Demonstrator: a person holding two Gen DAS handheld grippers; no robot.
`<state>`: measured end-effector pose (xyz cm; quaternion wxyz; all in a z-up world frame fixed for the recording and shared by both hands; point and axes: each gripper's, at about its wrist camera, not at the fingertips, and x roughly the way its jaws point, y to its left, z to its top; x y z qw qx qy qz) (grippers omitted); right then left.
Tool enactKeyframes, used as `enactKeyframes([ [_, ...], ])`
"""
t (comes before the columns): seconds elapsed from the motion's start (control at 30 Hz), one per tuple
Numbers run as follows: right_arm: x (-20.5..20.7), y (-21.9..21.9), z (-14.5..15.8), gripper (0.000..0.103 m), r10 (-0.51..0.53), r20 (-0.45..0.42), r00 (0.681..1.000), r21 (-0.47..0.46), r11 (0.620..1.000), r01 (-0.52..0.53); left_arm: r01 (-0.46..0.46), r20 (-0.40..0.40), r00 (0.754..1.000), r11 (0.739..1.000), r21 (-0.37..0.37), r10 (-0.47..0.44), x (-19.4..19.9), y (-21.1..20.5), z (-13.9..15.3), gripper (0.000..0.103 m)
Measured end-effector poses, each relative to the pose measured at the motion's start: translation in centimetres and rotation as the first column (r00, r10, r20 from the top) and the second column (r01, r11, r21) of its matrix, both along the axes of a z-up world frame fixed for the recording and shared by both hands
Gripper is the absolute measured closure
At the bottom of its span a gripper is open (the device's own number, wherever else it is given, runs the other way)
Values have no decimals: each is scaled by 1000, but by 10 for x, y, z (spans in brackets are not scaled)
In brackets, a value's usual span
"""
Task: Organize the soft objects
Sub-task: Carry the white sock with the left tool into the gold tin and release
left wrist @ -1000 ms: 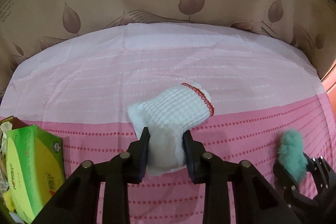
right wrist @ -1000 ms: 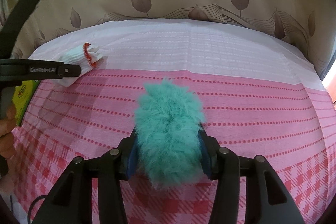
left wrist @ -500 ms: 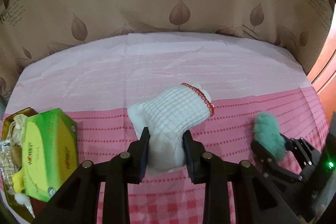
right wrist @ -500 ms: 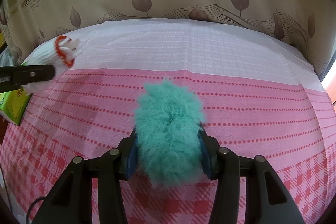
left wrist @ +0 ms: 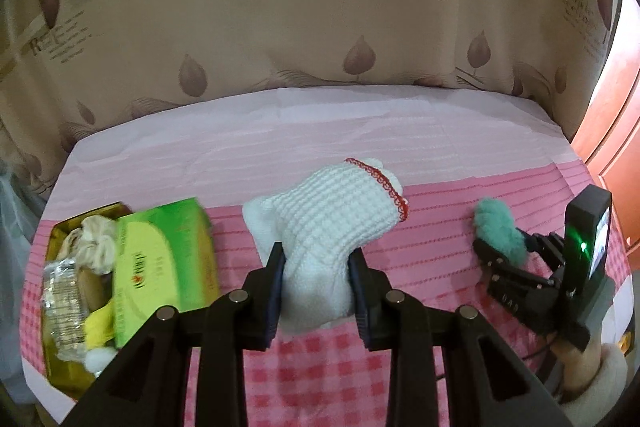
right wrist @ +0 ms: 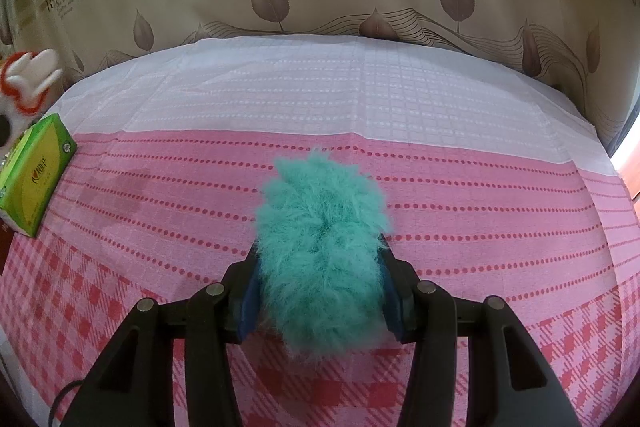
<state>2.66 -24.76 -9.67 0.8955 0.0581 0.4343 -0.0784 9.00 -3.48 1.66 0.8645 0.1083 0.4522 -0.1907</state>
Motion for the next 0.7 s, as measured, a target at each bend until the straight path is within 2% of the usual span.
enactKeyframes([
  [0.37,1,0,-2,55,1,-2,1000,-9,1000,-1,-93,19,996,996,16,92,2,75,8,73],
  [0.7,2,1,-1,55,5,-3,1000,-15,1000,-5,-200,36,979,980,21,199,7,145,16,73],
])
